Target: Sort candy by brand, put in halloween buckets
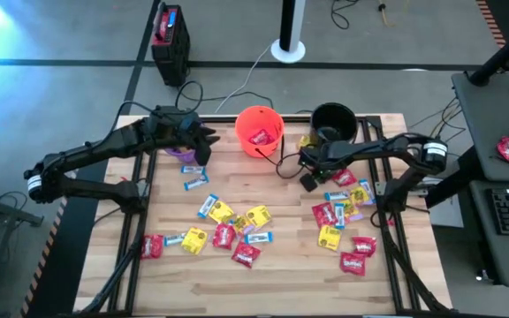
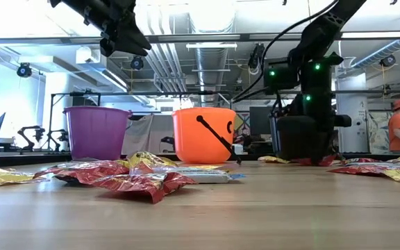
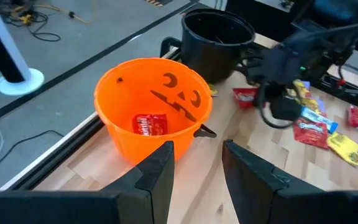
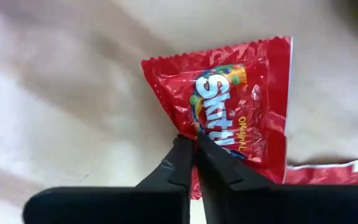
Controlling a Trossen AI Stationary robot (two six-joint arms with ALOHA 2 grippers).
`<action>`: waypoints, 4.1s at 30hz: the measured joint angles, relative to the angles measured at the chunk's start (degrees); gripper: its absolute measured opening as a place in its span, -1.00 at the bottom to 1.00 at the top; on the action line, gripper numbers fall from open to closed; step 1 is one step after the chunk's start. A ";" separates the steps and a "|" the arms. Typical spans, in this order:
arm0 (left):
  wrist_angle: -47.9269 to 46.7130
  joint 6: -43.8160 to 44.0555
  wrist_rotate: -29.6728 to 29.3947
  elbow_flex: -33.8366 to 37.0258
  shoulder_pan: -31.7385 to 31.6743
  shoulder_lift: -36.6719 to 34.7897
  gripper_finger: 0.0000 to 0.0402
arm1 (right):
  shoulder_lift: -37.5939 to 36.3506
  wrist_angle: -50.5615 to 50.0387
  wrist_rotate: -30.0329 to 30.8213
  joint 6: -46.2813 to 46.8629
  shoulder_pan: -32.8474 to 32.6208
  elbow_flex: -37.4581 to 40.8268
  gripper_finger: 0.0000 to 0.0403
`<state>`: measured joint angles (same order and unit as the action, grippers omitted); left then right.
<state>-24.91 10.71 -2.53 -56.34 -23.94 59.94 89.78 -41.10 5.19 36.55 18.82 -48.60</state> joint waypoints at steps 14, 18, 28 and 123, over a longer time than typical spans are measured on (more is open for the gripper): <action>0.00 -0.08 -0.08 0.00 -0.05 -0.02 -0.40 | -20.08 0.36 -0.72 3.02 -2.94 -3.63 -0.96; 0.01 0.25 -0.06 0.00 -0.04 -0.02 -0.40 | -24.97 4.39 -0.90 2.88 -2.93 -5.92 -0.96; 0.04 0.29 -0.06 0.00 -0.04 -0.04 -0.40 | -24.73 25.19 -0.75 -3.65 1.80 -11.50 -0.96; 5.53 -8.76 -10.62 0.00 -3.65 0.00 -0.40 | -13.05 -27.00 -14.49 0.38 4.03 -18.39 -0.24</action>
<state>-19.38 1.96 -13.15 -56.34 -27.59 59.94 76.73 -68.10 -9.30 36.93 22.85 -66.99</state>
